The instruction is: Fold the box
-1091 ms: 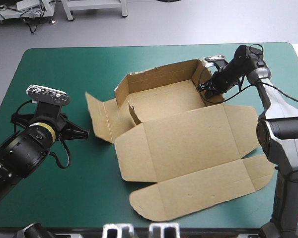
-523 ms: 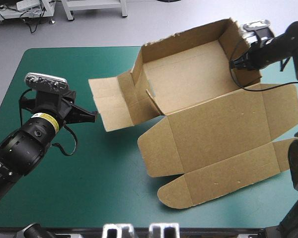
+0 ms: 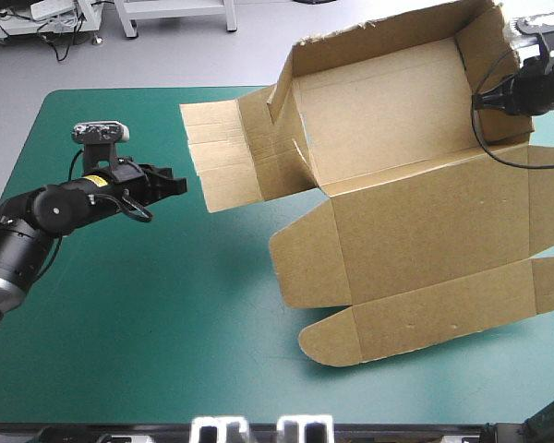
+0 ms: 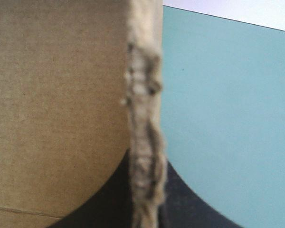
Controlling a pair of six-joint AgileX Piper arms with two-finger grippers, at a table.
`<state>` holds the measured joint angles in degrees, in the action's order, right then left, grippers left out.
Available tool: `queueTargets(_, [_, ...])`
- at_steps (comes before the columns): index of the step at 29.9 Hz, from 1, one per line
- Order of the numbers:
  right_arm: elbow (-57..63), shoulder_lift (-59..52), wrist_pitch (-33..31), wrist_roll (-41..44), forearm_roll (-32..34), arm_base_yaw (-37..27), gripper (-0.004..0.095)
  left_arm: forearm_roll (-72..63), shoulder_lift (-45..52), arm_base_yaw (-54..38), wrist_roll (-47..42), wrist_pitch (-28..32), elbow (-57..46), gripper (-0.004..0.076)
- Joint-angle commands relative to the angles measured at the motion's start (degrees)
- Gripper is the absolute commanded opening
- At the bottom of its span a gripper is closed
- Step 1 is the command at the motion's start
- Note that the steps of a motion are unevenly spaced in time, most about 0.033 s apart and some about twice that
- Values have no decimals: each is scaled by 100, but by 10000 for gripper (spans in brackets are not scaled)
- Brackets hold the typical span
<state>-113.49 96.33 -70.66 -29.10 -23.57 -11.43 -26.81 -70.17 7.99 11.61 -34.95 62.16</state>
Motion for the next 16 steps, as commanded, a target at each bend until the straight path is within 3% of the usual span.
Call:
queueTargets(1, [-190, -311, -128, -92, -769, -33, -18, -1649, -149, -680, 1191, -58, 151, 15])
queueTargets(8, [-190, -311, -128, -195, -1367, -33, -18, -3898, -1223, -1911, 2920, -2231, 151, 15])
queueTargets(13, [-190, -311, -128, -208, -1691, -33, -18, -5054, -2049, -1939, 3592, -2774, 151, 15])
queueTargets(16, [-190, -311, -128, -248, -1817, -23, -18, -5780, -2457, -1862, 4070, -3392, 151, 15])
